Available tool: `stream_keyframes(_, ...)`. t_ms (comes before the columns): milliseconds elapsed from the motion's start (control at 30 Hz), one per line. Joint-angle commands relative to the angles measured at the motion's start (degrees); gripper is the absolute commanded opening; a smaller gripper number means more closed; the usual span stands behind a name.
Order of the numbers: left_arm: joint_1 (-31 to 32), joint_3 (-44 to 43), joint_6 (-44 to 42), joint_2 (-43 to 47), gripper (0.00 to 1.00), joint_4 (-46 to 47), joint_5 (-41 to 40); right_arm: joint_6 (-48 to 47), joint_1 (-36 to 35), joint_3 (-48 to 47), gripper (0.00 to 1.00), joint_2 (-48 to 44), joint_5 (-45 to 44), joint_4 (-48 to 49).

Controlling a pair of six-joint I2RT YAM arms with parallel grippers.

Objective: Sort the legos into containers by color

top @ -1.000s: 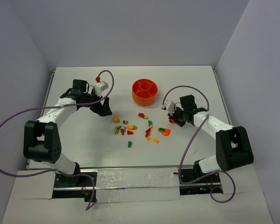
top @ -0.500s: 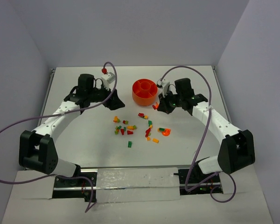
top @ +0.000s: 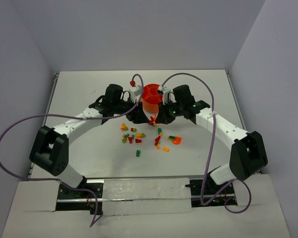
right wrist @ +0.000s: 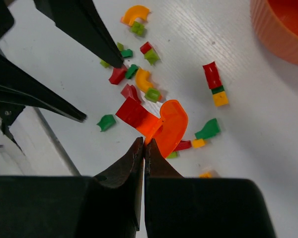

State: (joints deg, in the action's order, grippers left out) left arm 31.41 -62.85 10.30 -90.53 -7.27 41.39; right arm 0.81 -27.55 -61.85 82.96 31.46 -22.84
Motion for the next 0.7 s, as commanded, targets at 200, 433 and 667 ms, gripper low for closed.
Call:
stream_keyframes(200, 2.5, -2.4, 3.4, -2.2, 0.52, 5.5, -0.4, 4.7, -2.6, -0.2, 0.0, 0.1, -2.2, 3.0)
stream_keyframes(433, 2.7, -2.3, 2.3, -2.3, 0.37, 5.2, -1.3, 5.2, -2.6, -0.1, 0.0, 0.3, -2.0, 2.6)
stream_keyframes(667, 2.8, -2.3, 1.5, -2.5, 0.14, 4.8, -1.2, 5.3, -2.6, -0.4, 0.0, 1.1, -2.3, 1.6)
